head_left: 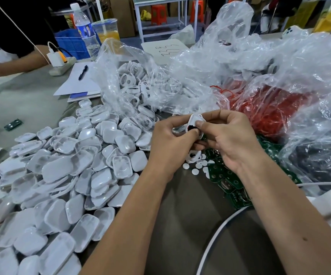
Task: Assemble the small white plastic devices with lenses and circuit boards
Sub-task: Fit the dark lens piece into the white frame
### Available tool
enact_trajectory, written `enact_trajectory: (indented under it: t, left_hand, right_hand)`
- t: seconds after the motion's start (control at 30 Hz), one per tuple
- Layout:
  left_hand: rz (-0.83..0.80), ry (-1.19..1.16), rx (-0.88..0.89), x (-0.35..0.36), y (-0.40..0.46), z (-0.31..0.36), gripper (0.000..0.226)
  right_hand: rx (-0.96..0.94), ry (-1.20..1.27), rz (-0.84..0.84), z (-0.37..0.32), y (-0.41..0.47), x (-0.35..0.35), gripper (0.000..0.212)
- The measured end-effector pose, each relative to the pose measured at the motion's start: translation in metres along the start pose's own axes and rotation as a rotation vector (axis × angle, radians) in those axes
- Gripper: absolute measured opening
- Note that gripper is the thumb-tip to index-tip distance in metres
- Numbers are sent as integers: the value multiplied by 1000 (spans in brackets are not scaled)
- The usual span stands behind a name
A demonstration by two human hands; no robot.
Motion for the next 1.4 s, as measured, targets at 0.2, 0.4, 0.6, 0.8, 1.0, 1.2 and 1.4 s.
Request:
enact_trajectory:
  t: [0.2,0.4,0.6,0.8,1.0,1.2,1.4]
  left_hand:
    - [21,-500,-302,3,0,3,26]
    - [-137,-730,-451,7,-6,4,35]
    - [-183,-759,-495,5,-3,-1,28]
    - [-251,-780,-479,5,-2,-4,26]
    - [-252,-785,-492,6,-2,-3,40]
    - [-274,-845,-468,5,0,-1,35]
    - [-206,-886,-430,-9,8,1,39]
  right_hand:
    - [-45,42,-21,-10,-1,-5,13]
    - [-103,35,-60,-16,-3,-7,13]
    - [-156,-16,-63,-20,-3,-10,13]
    - [-106,2,-129,-19,-4,-10,11]
    - [-17,53,-100,-14,-2,-7,22]
    - [-8,64,-71,-18,0,-11,28]
    - [2,351,-126,-20,0,-10,28]
Point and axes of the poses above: each hand's wrist, its own y-axis towards the middle knuckle, its own x-axis out of the palm, z = x × y, the point moved 3 cm from there along y, towards the middle knuckle, and after that the axes turned 3 degrees about z, right-handed, at the moved point
